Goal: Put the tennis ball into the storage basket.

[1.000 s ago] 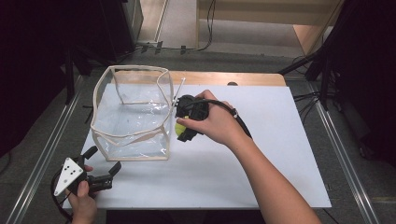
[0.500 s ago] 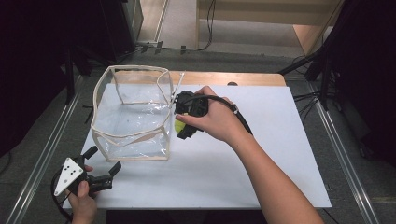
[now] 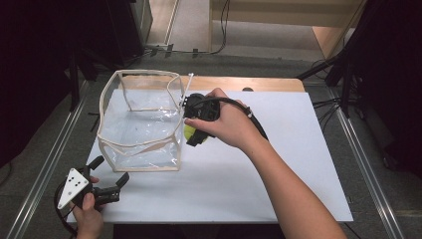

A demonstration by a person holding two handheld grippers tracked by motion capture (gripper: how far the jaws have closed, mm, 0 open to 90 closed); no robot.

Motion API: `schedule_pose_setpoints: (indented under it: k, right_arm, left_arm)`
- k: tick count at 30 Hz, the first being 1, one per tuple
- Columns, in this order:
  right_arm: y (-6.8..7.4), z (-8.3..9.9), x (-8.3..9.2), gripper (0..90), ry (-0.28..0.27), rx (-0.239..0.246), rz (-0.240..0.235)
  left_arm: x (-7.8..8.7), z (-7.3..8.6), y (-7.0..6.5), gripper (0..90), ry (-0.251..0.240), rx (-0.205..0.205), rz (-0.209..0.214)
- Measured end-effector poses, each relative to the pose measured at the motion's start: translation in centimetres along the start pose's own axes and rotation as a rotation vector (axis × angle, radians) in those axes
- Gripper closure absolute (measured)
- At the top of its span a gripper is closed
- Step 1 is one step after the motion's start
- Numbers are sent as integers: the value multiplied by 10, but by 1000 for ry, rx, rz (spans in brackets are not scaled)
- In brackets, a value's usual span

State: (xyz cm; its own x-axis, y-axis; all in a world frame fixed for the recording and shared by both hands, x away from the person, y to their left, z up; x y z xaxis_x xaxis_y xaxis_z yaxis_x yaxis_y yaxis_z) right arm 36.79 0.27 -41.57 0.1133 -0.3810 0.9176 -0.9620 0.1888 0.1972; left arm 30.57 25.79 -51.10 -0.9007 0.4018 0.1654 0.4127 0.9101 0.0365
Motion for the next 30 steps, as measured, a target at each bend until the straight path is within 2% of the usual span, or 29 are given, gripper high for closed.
schedule_pose_setpoints:
  k: [30]
  right_arm:
    - [0,-19,27,233,-4,1,6]
  left_arm:
    - [0,0,0,0,-2,8,0]
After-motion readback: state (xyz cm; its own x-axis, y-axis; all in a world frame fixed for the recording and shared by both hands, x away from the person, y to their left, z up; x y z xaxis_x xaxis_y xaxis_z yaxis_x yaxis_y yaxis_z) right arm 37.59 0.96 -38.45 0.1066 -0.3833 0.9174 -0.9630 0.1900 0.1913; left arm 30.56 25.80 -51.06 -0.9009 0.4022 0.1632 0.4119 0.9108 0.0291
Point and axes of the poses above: each handheld gripper's, and its own axes: x roughly backward along the jaws, z roughly out of its underside, y roughly to its left, the point moved 10 cm from there along -x, roughly forward along the jaws, and after that the axes turned 10 degrees about -z, right-handed, at the moved point
